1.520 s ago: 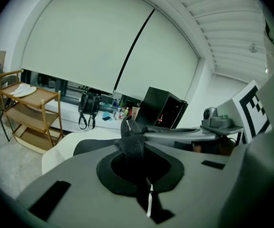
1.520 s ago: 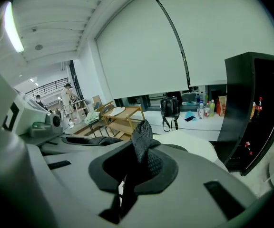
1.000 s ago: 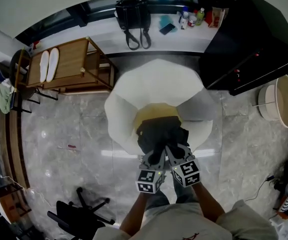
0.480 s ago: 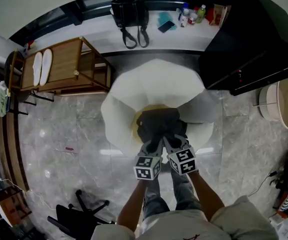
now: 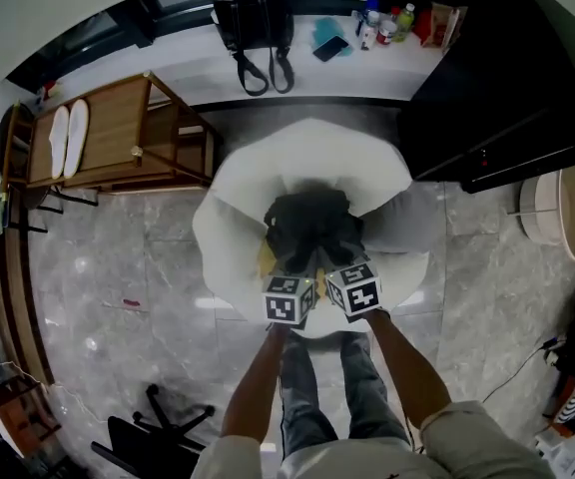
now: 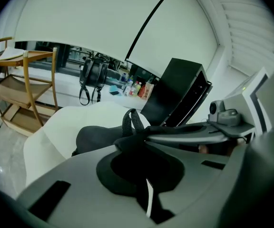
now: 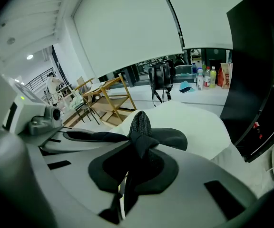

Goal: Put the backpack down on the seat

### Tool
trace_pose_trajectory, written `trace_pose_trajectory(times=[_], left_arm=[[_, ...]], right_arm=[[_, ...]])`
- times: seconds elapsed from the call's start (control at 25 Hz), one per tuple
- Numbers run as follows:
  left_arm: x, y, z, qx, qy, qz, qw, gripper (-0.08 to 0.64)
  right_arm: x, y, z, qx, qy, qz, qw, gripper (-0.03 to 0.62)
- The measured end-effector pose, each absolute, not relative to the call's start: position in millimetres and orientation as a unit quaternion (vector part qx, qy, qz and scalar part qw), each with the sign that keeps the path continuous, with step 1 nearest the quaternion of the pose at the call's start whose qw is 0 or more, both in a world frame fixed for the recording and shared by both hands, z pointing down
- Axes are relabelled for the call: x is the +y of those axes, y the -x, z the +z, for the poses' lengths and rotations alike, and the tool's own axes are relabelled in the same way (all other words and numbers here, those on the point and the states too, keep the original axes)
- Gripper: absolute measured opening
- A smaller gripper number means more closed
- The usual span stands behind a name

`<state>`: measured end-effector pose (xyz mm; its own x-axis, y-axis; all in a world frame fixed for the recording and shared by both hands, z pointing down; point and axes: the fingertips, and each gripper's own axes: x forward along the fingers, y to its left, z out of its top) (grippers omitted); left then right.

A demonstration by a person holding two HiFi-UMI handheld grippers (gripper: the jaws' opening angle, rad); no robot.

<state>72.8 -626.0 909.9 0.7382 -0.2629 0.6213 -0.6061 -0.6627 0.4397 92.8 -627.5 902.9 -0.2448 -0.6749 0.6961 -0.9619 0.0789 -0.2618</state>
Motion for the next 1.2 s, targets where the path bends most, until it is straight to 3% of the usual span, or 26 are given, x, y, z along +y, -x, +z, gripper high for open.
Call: trace_pose_trajectory(times=[0.4, 0.6, 0.8, 1.2], left_arm=[[-636.8, -79.6, 925.1, -0.249, -0.877, 0.259, 0.319, 0.036], [-625.9, -58.0, 939.1, -0.254, -0.869, 0.273, 0.325, 0.175], [-622.1, -39.4, 940.5, -0.266, -0.863, 0.281, 0.325, 0.201], [-611.6, -48.3, 897.3, -0.266, -0.880, 0.246, 0.307, 0.199]], right_arm=[[-640.8, -104.2, 916.7, -0.709, -0.583, 0.353, 0.179, 0.035], [-628.9, -115.6, 928.5, -0.692, -0.593, 0.360, 0.196, 0.181], [-612.3, -134.9, 934.1, -0.672, -0.615, 0.355, 0.210, 0.243], [-597.3, -124.5, 894.6, -0.685, -0.617, 0.335, 0.195, 0.240]])
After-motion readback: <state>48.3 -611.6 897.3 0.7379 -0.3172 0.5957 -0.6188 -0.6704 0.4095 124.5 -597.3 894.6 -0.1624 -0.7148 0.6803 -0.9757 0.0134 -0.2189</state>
